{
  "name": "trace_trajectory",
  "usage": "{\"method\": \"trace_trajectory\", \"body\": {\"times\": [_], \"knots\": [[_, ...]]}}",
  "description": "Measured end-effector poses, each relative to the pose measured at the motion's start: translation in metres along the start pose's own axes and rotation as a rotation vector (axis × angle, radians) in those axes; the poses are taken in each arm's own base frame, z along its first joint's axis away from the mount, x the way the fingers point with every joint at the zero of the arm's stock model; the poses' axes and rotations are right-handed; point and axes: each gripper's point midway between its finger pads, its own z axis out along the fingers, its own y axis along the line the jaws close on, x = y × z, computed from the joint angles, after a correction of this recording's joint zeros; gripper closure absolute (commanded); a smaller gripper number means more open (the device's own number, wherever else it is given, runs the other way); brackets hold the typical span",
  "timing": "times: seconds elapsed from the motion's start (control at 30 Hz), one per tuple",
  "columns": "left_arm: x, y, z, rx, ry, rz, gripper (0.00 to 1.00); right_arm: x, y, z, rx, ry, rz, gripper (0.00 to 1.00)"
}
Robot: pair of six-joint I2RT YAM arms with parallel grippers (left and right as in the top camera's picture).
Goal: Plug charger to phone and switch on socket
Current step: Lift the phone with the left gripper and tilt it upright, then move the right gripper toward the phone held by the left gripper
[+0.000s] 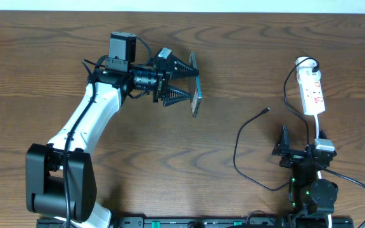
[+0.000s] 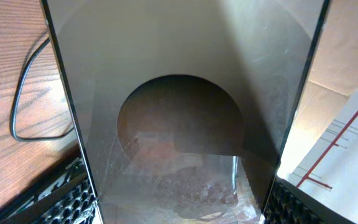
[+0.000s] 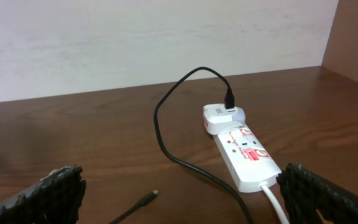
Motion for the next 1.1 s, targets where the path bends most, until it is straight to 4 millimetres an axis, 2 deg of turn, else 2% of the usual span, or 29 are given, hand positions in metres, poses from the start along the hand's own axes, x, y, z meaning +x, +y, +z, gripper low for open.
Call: {"method": "trace_trajectory", "body": {"times": [0.23, 0.33, 1.1], "knots": [[-0.0014, -0.0001, -0.0019, 0.002, -0.005, -0.031, 0.44, 0.0, 0.0, 0.0, 0.0, 0.0, 0.0, 0.01], [-0.0013, -0.0002, -0.0019, 0.002, -0.005, -0.037, 0.51, 0.0, 0.0, 0.0, 0.0, 0.0, 0.0, 0.01], [-0.0006, -0.0018, -0.0019, 0.008, 0.001, -0.032, 0.51, 0.0, 0.0, 0.0, 0.0, 0.0, 0.0, 0.01]]}}
